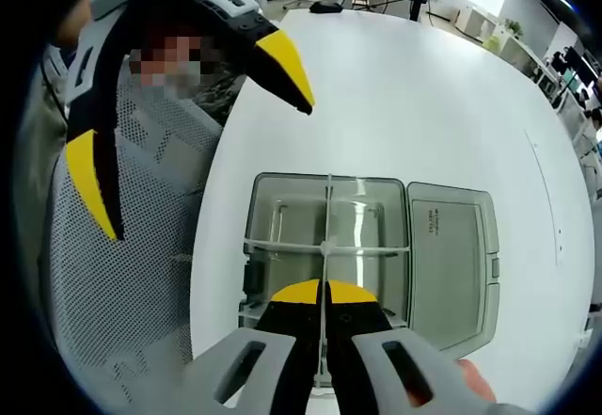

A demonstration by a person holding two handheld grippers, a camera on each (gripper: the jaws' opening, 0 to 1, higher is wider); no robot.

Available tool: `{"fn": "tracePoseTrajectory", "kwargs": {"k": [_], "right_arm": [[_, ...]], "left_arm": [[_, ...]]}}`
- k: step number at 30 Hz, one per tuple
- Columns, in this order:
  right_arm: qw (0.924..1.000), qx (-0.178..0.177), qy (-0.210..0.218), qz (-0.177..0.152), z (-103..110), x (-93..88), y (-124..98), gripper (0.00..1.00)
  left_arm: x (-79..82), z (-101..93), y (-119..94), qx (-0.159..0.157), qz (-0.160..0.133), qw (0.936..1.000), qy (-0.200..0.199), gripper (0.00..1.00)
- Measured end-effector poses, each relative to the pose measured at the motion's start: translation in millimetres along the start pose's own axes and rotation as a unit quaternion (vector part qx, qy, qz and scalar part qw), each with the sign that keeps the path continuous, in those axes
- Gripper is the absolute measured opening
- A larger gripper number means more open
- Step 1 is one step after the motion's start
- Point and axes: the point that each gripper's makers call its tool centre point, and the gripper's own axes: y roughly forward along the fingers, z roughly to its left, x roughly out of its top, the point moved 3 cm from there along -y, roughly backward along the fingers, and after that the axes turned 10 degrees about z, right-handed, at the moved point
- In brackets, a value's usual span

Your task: Insert the divider into the dual guide fixture by aligning both edges with the guide slots and pushing it downward to the bottom, including one-sided entry, uneven engagement, binding, and posture correction.

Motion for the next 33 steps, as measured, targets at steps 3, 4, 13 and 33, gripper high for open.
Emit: {"fn": "tracePoseTrajectory", "kwargs": {"k": [3,4,13,33], "right_arm": [[1.0000,0.001,0.001,0.000,0.7,0.3,-0.3,0.00],[1.0000,0.001,0.001,0.000,0.8,0.4,-0.3,0.00],[1.0000,-0.001,0.006,-0.003,0.9,-0.2,1.0,0.00],[0.9999,-0.002,0.012,-0.006,1.3,0.1,3.0,0.00]], "left_arm": [[0.0,-1.2,0.2,-0.001,0.001,1.0000,0.001,0.68],[0.1,-1.2,0.3,-0.001,0.001,1.0000,0.002,0.68],[0.8,-0.9,0.6,-0.001,0.002,1.0000,0.003,0.68],[-0.4,-2.0,1.3,-0.002,0.002,1.0000,0.004,0.68]]}}
